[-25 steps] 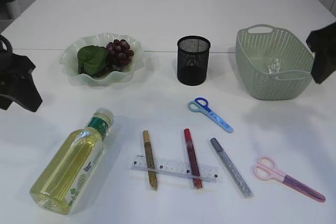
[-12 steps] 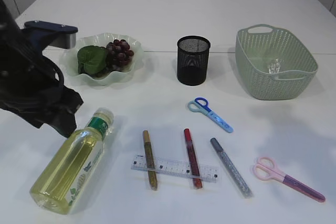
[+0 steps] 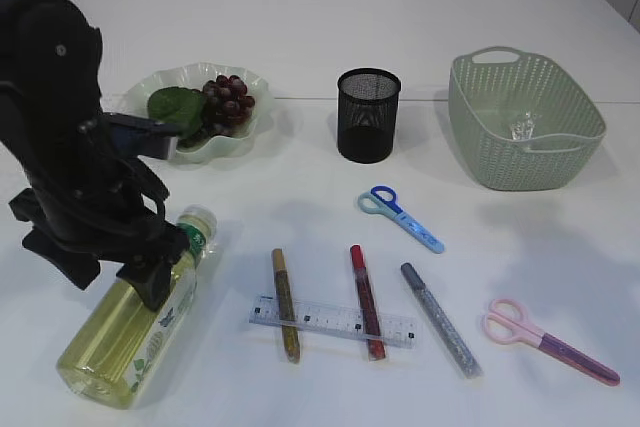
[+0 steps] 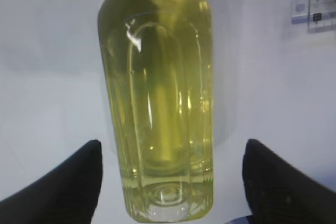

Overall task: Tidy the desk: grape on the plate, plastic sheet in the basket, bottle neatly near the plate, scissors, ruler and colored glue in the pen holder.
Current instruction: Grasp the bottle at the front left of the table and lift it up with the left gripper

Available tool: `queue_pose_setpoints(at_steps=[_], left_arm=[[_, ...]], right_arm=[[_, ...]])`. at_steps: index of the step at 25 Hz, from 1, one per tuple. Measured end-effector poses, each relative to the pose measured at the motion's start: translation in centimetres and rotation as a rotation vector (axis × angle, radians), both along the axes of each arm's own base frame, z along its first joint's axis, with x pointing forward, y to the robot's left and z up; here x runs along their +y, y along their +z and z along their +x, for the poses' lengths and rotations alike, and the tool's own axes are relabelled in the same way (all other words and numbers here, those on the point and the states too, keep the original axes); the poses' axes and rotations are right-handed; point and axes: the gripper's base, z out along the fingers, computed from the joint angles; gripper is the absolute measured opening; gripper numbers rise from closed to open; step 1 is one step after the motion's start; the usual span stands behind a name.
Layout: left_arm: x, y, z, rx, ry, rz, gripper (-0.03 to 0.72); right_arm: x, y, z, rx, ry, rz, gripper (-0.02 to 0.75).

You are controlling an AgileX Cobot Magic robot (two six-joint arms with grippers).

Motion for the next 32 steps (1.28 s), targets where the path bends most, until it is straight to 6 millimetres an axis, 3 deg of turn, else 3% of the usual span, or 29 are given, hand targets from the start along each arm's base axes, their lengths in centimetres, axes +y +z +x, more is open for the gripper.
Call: queue_pose_setpoints(at_steps=[4,28,32], left_arm=[[-0.2,-1.6,0.4,0.025,0.009,0.014,0.608],[-0.5,-6.6,1.6,0.077,0.022,0.081,0.594],[-0.5,-6.6,1.6,0.076,0.022,0.081,0.536]], right_arm=[[0.0,0.0,0.0,0.000,-0.002,0.001,0.512],[0.0,0.0,0.0,0.002,0.006,-0.002,0.512],[0.0,0.0,0.0,0.002,0.013,-0.004,0.512]])
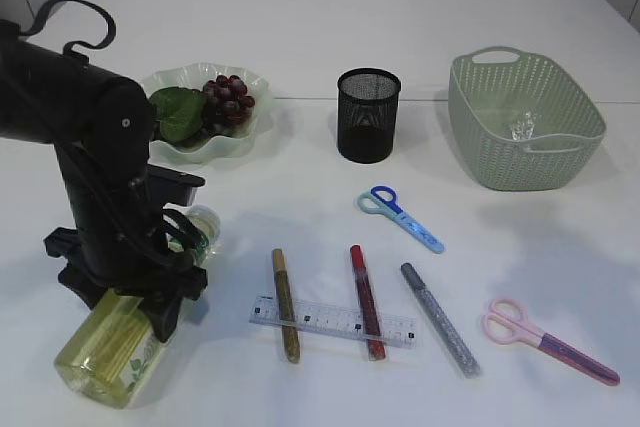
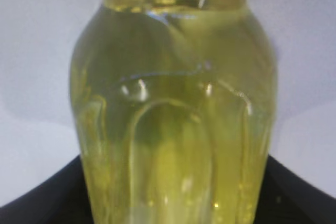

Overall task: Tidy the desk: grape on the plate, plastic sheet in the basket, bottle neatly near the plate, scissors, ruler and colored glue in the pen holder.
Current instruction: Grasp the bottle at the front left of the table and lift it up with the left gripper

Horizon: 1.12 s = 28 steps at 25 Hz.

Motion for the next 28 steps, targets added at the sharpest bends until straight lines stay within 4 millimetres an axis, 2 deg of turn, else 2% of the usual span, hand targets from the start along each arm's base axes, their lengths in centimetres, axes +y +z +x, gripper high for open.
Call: queue_pose_setpoints(at_steps=[4,6,21,28], left_arm=[[0.0,0.0,0.0,0.001,0.000,0.001,0.449],[0.0,0.1,0.1,-0.001,-0.001,0.001,0.435],[-0.5,0.1,0.9,-0.091,-0.005,-0.049,0.429],[-0.1,1.2,0.8,-0.250,-0.055,-0.093,0.426]], right_arm=[[0.0,0.0,0.0,0.000,0.000,0.000,0.512],[0.0,0.0,0.0,0.000,0.004,-0.001,0.512],[0.0,0.0,0.0,0.000,0.014,-0.004,0.512],[0.0,0.0,0.0,0.000,0.014,-0.004,0.512]])
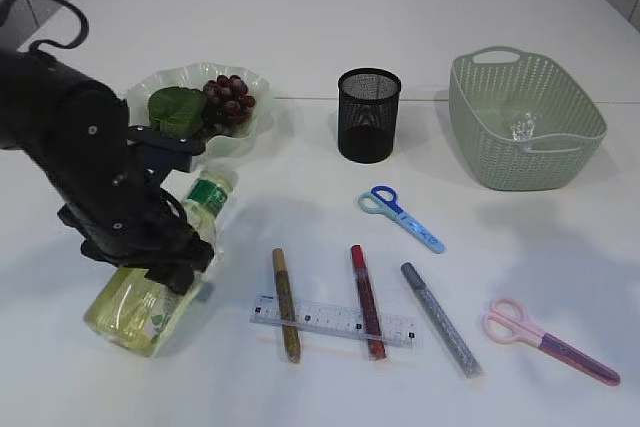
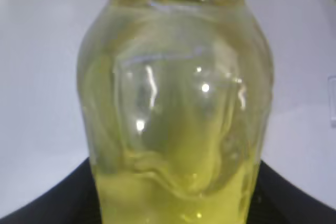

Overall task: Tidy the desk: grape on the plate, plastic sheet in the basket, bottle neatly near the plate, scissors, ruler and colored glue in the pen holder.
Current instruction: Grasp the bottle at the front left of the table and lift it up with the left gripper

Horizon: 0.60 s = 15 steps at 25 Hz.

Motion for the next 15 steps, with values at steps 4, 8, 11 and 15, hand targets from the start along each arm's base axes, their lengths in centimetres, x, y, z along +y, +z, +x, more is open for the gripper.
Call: queue_pose_setpoints(at_steps=[4,8,11,15], left_arm=[[1.0,1.1,-1.4,-0.140,-0.051,-0.045,0.426],[2.4,2.0,-3.5,-0.262,-0.078,-0.106,0.426],[3.7,2.5,-5.1,-0.373,-0.076,-0.177,0.426],[5.3,3.1,-6.3,-0.542,-0.056,-0.278,0.426]], right_arm=[[0.0,0.0,0.0,0.000,0.000,0.002,0.512],[0.1,0.0,0.0,0.001,0.000,0.006,0.512],[0.1,0.0,0.0,0.001,-0.001,0.007,0.512],[0.1,0.0,0.0,0.002,-0.001,0.012,0.512]])
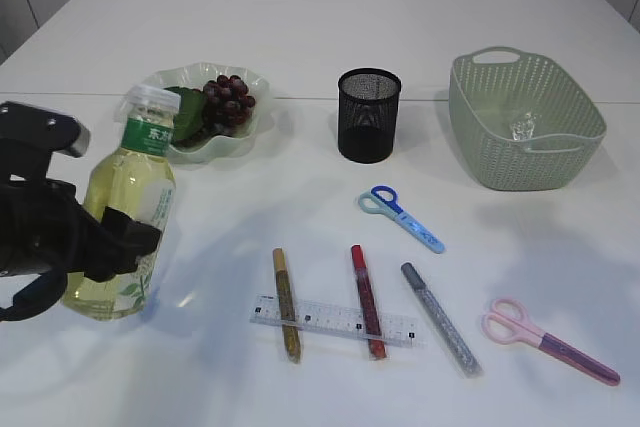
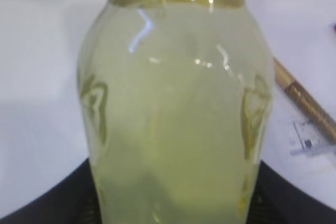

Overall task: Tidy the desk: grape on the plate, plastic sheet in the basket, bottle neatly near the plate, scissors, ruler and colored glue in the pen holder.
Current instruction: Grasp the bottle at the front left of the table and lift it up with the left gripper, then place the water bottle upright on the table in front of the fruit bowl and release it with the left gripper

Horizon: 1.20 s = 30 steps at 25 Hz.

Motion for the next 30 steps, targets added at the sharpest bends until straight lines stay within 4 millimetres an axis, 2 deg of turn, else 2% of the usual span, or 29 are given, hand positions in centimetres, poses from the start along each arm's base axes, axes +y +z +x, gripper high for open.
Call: queue_pose_setpoints(at_steps=[7,18,22,30], left_arm=[[1.0,0.4,0.1,-0.306,0.001,-0.197,0.426],[0.6,0.5,1.7,-0.552,-0.020,-0.364,0.425],[0.7,0.5,1.9,-0.588,0.002,-0.392,0.424],[0.7,-1.9,3.7,-0.552,0.052,-0.330,0.423]], right_arm=[[0.1,0.0,0.0,0.002,-0.001,0.011,0.512],[0.2,0.0,0.0,0.003,-0.001,0.018,0.512],[0.2,0.0,0.0,0.003,-0.001,0.018,0.512],[0.2,0.0,0.0,0.001,-0.001,0.020,0.512]])
